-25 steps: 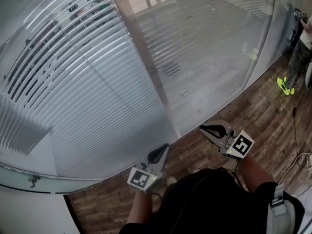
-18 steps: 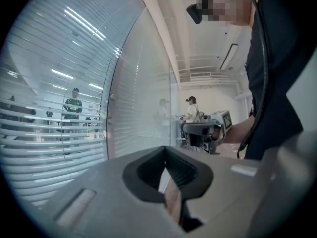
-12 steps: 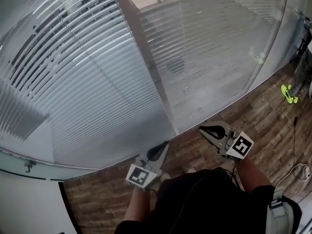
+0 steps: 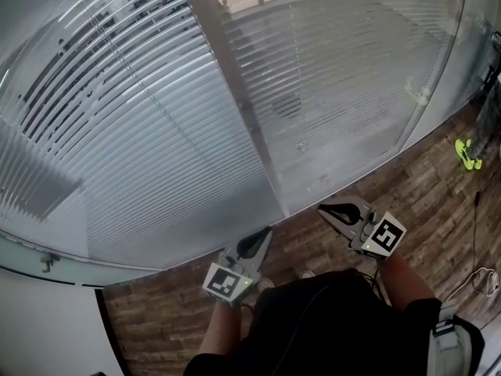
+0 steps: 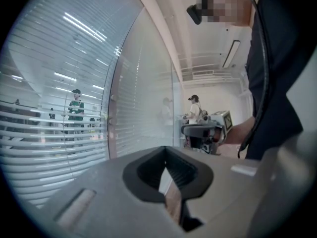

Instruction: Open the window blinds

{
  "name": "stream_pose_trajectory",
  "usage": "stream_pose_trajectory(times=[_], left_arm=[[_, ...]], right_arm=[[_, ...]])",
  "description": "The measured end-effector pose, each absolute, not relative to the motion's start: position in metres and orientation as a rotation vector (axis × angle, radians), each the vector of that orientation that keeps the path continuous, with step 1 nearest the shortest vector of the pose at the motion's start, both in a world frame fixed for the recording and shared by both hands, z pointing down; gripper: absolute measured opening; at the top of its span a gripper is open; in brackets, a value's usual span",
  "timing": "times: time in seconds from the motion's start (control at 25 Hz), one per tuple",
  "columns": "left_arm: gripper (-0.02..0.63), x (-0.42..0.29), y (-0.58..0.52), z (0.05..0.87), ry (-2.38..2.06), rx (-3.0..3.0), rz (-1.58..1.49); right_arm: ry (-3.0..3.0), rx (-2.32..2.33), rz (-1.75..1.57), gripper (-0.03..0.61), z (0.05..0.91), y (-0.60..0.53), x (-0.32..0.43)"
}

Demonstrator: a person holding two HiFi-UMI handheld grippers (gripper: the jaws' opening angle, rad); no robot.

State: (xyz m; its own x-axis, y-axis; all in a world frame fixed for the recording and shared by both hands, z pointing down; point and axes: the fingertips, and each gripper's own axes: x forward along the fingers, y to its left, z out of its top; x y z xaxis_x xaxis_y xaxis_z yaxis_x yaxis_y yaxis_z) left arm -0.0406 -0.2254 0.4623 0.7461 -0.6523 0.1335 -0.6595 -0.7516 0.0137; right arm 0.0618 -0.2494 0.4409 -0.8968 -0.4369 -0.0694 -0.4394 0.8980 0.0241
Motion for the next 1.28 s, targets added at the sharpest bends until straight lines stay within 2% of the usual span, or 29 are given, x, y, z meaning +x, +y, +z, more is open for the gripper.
stream_pose_trajectory(times=[1.28], left_arm=[[0.005,-0.035,-0.23,0.462,-1.081,2.876,0.229]], right_arm=[[3.058,-0.683,0.091,0.006,0.452,-0.257,0.061]])
